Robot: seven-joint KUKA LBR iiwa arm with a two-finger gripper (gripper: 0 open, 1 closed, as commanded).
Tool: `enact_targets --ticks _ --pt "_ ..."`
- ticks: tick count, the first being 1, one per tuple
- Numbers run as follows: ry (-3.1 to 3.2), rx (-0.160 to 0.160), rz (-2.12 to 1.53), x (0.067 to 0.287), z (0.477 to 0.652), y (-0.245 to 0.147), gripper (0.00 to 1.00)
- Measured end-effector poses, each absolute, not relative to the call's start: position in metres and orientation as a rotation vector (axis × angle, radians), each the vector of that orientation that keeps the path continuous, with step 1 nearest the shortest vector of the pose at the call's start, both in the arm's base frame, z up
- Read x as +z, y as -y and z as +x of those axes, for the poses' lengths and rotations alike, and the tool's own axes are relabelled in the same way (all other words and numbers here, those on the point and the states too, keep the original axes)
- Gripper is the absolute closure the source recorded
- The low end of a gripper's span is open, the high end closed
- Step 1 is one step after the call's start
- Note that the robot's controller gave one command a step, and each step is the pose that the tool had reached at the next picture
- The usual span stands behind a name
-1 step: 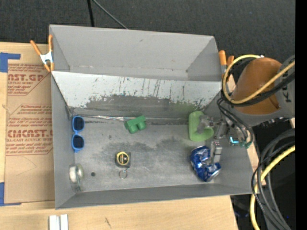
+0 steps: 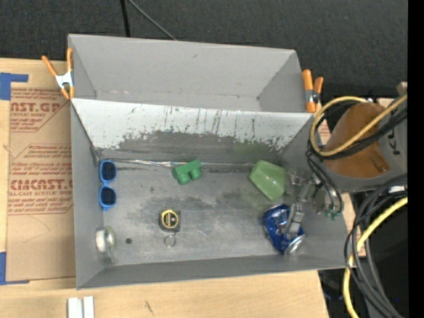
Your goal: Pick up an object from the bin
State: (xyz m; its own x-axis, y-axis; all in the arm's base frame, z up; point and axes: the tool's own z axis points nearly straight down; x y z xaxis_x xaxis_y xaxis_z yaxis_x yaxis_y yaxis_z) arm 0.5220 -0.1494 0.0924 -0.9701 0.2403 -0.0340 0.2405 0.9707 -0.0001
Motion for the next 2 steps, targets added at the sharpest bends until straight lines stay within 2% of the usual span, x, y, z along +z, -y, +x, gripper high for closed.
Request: enact_targets --ticks 1,2 --pt "-3.095 -0.001 0.487 0.103 0.502 0.145 0.00" --pt "-3.058 0.002 0.726 0.108 0.482 0.111 0.00"
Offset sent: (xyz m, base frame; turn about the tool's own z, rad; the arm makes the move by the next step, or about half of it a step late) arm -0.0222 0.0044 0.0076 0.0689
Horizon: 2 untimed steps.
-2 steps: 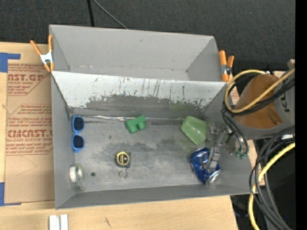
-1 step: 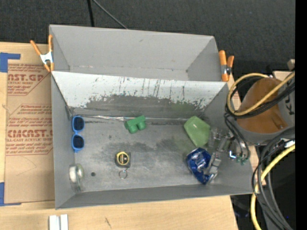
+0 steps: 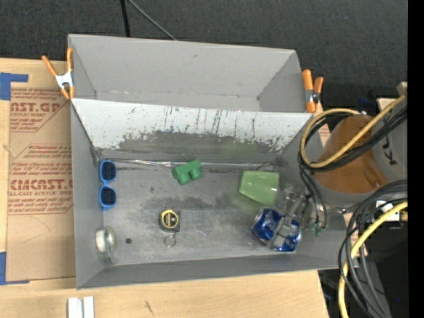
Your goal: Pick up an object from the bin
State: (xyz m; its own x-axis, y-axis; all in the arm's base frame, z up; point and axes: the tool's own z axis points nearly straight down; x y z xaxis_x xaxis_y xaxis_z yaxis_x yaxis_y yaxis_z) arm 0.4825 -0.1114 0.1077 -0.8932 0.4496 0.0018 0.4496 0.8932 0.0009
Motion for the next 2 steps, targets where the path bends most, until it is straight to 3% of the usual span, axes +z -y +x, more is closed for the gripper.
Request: enact_targets --ticks 1,2 --pt "3.121 -0.001 -0.368 0.0692 0.4842 0.0898 0.00" --pt "3.122 -0.001 -0.369 0.0691 0.4847 0.0897 0.00"
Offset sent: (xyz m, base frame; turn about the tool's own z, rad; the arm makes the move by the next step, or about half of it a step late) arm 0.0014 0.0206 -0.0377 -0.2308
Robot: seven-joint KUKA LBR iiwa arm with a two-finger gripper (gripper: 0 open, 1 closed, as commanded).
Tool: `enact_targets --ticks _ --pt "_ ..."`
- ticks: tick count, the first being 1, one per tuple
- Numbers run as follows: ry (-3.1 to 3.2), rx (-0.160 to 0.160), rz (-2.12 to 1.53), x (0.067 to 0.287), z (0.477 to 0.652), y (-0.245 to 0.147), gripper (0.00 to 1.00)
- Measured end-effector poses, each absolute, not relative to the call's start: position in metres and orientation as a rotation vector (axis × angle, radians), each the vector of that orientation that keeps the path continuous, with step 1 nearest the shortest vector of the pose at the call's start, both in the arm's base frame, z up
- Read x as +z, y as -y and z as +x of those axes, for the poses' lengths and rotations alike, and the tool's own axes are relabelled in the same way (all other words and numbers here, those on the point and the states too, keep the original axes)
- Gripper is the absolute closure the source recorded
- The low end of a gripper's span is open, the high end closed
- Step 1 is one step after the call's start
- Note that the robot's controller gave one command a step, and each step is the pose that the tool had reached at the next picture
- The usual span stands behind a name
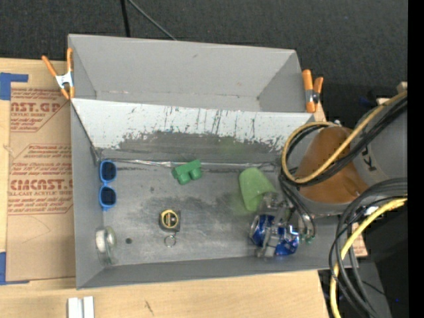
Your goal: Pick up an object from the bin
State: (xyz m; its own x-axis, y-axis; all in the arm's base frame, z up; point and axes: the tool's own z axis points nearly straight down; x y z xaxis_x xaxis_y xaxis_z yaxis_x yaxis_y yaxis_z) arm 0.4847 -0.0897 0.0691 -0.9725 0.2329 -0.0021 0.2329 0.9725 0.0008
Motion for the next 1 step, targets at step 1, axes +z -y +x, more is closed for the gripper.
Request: enact_targets --ticks 1 --pt "-3.120 0.000 0.368 0.0687 0.4841 0.0895 1.00"
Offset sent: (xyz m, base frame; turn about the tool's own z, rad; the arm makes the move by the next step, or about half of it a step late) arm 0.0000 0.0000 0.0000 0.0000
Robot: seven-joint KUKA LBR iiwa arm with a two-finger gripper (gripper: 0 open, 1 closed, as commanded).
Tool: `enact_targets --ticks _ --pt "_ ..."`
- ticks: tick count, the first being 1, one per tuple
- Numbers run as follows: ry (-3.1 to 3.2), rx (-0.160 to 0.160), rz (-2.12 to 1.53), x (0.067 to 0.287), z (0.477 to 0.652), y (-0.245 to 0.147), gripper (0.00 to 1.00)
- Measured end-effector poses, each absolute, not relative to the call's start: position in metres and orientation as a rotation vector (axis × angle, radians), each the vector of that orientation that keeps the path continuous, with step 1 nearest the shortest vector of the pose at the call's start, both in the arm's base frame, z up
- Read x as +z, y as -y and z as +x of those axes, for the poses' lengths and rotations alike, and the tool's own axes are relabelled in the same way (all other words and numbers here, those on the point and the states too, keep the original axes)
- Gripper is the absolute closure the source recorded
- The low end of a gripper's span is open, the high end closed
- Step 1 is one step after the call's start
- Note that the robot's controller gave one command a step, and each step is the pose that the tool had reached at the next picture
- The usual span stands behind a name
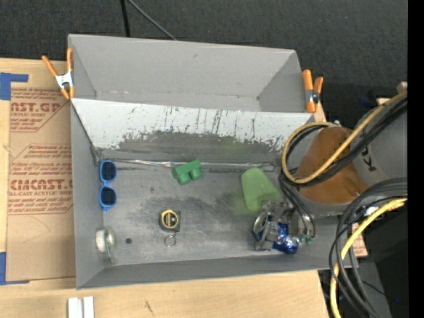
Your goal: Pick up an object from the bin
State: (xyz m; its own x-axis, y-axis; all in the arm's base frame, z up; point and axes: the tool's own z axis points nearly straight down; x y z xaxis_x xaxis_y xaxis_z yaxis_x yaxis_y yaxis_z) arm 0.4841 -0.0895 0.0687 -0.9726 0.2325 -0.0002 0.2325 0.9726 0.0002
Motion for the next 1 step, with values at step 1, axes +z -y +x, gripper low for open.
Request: enact_targets --ticks 1 --pt "-3.111 0.000 0.366 0.1852 0.4861 0.0892 1.00"
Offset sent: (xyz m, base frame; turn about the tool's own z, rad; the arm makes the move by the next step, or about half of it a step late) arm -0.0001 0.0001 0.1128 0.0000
